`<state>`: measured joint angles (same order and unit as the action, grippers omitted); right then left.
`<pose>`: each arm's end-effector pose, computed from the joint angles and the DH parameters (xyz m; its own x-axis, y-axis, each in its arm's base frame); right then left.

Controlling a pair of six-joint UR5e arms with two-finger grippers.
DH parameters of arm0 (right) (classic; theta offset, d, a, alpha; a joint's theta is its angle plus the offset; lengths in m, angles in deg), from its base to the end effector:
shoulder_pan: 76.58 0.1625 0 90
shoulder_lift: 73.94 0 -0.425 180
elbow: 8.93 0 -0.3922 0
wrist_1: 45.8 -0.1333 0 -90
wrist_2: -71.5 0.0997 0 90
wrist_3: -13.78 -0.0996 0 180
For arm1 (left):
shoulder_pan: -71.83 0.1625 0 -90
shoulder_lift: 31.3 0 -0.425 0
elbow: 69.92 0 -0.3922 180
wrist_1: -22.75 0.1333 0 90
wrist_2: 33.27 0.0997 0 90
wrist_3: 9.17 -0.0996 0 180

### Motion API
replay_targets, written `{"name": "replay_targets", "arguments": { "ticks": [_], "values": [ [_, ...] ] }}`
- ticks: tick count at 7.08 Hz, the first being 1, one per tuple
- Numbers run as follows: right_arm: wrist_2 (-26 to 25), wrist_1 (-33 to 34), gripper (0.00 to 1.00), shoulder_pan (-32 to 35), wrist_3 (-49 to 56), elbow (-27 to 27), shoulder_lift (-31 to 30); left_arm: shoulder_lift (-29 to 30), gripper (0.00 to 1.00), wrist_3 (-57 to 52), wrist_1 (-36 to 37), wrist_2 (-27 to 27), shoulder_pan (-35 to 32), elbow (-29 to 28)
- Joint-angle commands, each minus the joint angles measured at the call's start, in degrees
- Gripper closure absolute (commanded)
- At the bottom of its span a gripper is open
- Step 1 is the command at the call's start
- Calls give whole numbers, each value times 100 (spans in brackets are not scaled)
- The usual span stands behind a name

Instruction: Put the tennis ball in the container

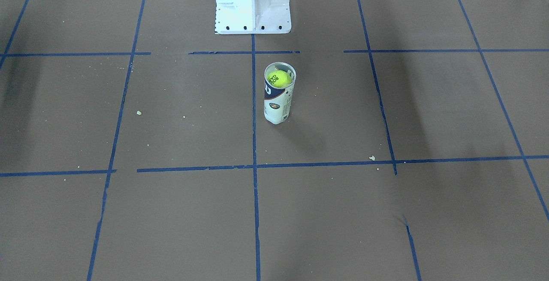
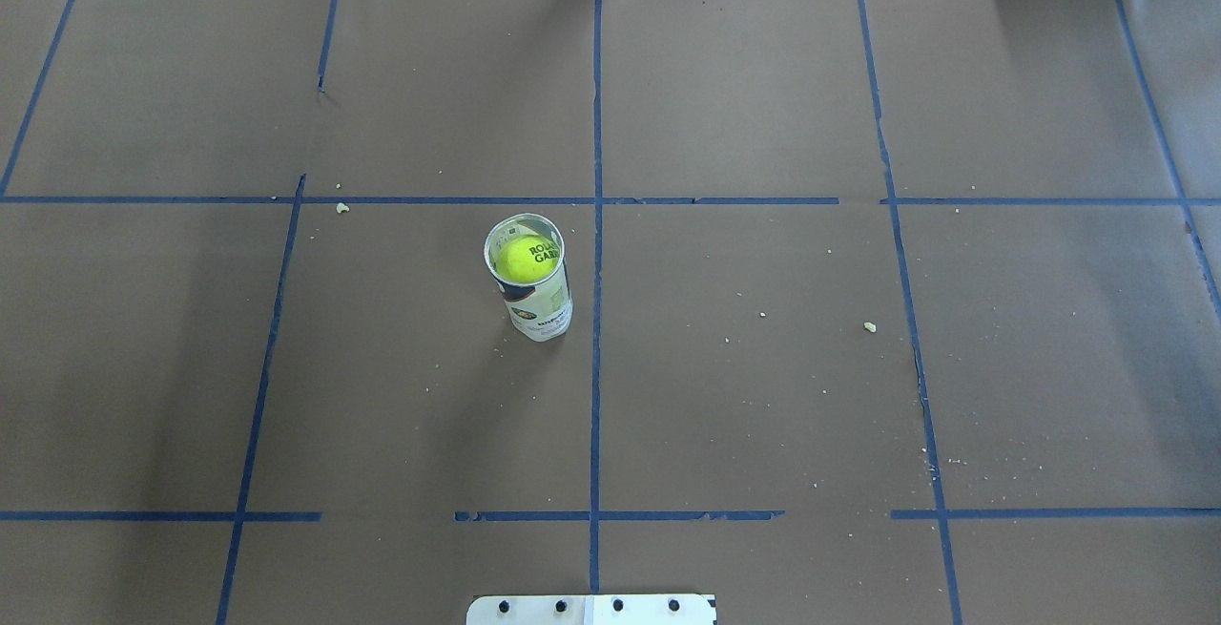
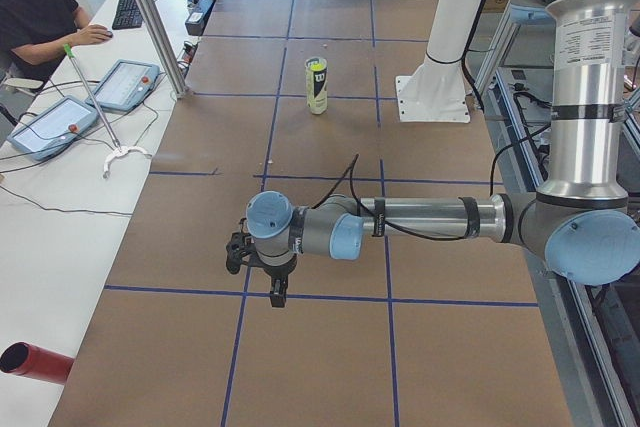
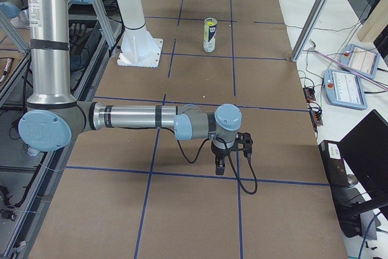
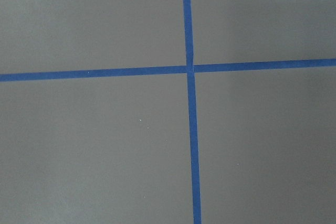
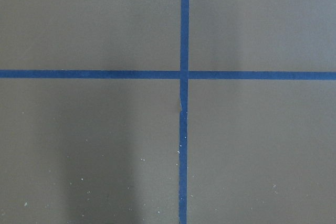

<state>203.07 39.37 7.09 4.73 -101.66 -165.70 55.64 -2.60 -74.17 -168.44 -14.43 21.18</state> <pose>0.0132 -0.4903 0.6447 0.7443 0.0083 0.6678 -0.0075 1.0000 -0.0040 -0.0316 -0.4778 0.6616 0.7023 -0.0073 -0.7118 0.0155 0.9999 0.0051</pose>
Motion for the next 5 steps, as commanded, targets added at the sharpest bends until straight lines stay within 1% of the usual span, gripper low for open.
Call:
{"name": "replay_targets", "arguments": {
  "ticks": [1,5],
  "values": [
    [0,0,0,0,0,0,0,-19,0,-16,209,-18,-76,40],
    [0,0,0,0,0,0,0,-45,0,-25,182,-1,-76,-22]
  ]
}}
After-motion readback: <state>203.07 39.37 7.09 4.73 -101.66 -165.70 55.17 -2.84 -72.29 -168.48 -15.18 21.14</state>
